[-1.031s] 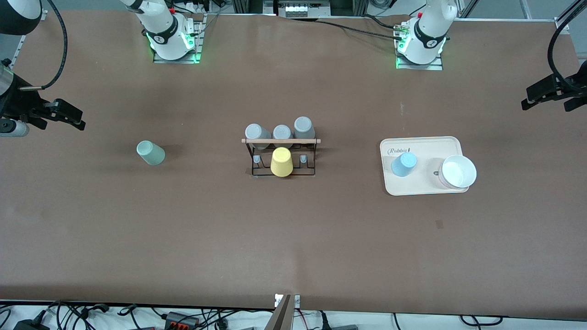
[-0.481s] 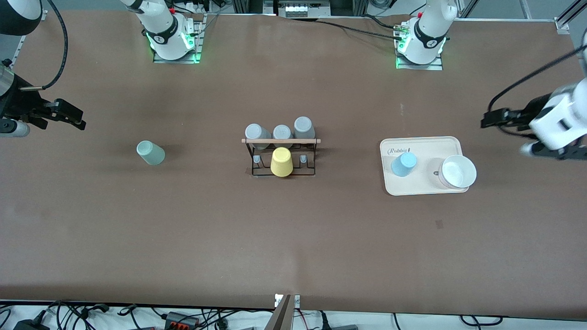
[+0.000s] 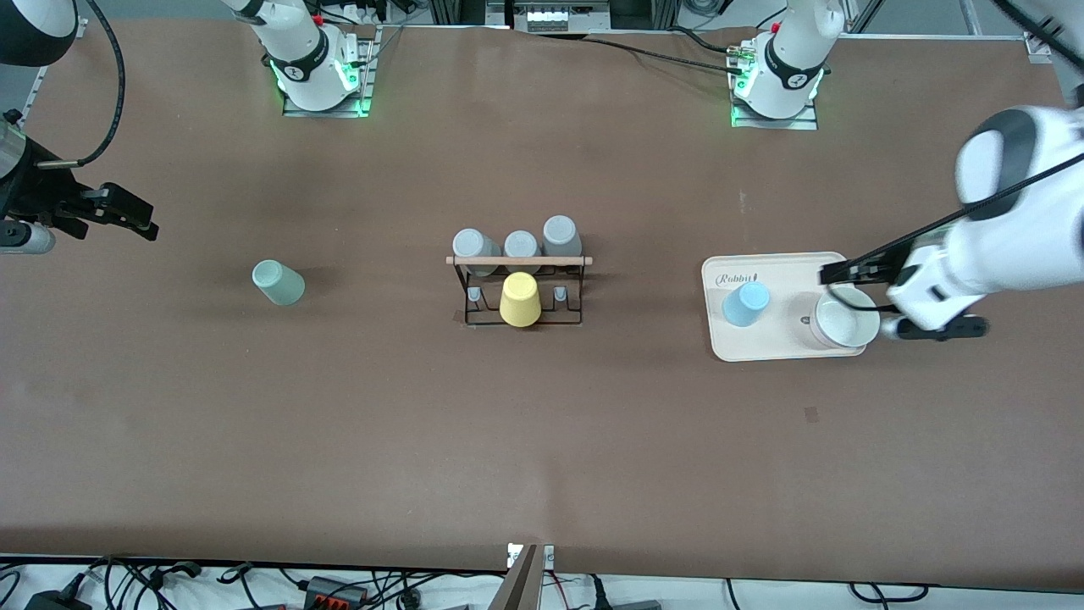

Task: Hang scattered cups on rack with three cups
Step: 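Reach the left gripper down to the light blue cup on the tray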

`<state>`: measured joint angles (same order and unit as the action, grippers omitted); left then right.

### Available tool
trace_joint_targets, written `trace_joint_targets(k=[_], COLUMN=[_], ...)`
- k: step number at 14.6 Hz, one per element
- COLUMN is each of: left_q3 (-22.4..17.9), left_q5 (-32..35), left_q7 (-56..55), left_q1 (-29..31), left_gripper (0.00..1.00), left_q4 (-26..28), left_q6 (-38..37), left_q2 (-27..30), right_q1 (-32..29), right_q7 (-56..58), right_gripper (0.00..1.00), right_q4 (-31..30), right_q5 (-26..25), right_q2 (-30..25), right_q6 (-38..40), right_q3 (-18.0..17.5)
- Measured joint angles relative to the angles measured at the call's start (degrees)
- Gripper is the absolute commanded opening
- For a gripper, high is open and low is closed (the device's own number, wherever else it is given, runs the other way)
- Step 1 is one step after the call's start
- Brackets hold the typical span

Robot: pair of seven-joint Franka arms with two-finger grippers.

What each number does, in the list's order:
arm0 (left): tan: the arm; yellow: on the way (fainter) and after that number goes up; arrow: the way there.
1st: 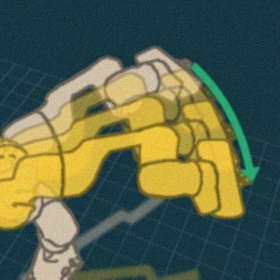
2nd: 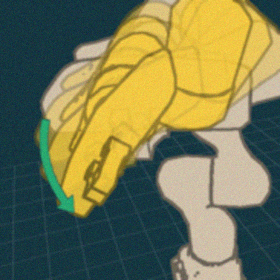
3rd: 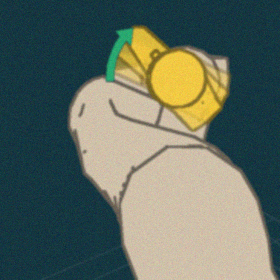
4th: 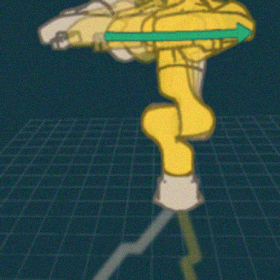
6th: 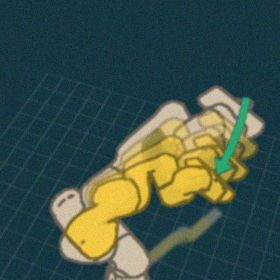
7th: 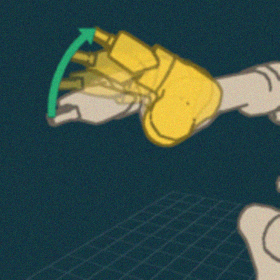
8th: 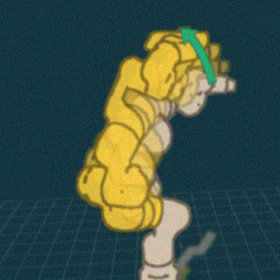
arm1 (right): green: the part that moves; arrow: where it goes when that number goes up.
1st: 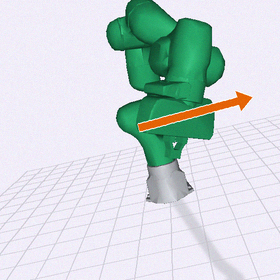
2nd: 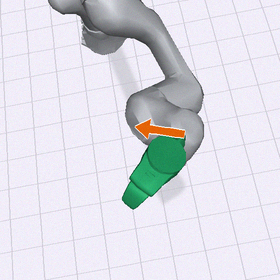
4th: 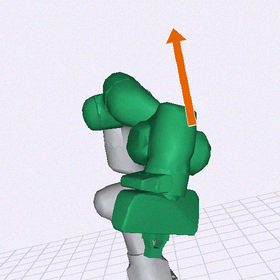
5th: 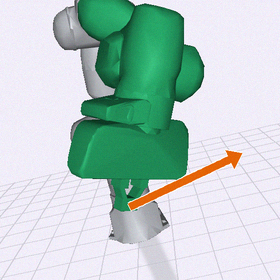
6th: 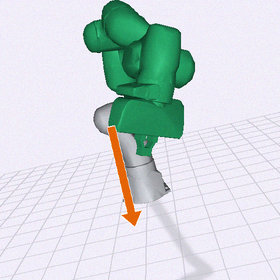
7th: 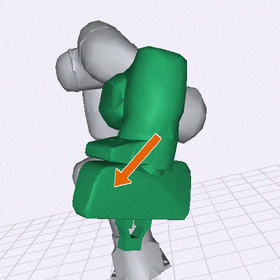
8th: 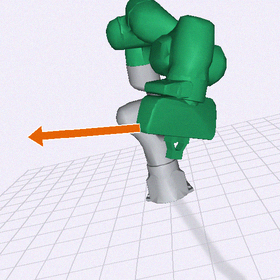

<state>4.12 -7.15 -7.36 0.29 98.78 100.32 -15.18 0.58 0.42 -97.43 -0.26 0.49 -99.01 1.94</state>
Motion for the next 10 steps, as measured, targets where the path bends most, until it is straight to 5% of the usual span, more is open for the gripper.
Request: trace_joint_targets(k=[10], left_q3=[2.1], left_q5=[0.0], left_q7=[-5.7], left_q1=[-3.6], left_gripper=[1.00], left_q4=[18.9], left_q6=[27.3], left_q2=[-3.7], right_q1=[-0.1], right_q7=[0.0], right_gripper=[1.00], right_q4=[0.0], right_q5=[0.0], right_q2=[0.0], right_q6=[0.0], right_q3=[0.0])
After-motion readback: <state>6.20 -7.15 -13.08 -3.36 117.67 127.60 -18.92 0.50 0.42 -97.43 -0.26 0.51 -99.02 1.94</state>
